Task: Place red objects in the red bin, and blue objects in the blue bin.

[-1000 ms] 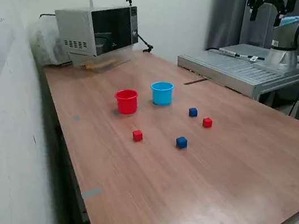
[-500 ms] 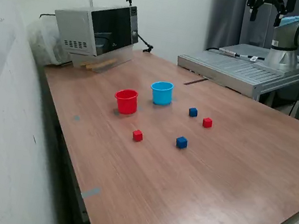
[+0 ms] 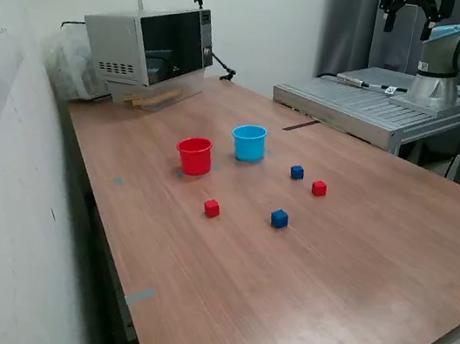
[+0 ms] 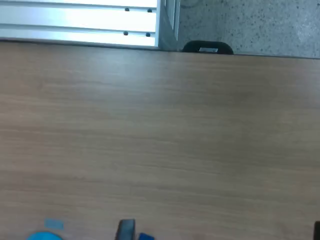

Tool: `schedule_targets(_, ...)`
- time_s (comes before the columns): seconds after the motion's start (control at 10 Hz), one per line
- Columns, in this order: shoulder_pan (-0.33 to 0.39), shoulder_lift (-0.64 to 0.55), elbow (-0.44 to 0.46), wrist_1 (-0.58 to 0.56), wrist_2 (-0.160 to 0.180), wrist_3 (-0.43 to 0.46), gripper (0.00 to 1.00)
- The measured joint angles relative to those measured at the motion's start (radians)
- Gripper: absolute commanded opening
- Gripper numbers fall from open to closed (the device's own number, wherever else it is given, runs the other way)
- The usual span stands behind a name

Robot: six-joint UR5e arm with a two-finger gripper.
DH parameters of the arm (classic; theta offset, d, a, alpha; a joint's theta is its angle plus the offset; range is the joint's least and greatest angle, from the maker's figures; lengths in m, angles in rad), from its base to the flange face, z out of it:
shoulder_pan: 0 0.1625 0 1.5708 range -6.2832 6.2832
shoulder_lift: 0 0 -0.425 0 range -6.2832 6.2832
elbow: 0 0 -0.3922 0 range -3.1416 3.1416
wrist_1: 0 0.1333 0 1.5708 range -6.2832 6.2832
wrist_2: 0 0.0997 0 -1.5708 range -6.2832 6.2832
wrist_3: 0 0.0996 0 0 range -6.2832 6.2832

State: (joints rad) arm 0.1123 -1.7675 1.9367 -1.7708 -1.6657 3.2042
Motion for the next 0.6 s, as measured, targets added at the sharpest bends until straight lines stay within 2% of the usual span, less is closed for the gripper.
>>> schedule_targets(0.6, 0.002, -0.002, -0.027, -0.005, 0.001, -0.001, 1.00)
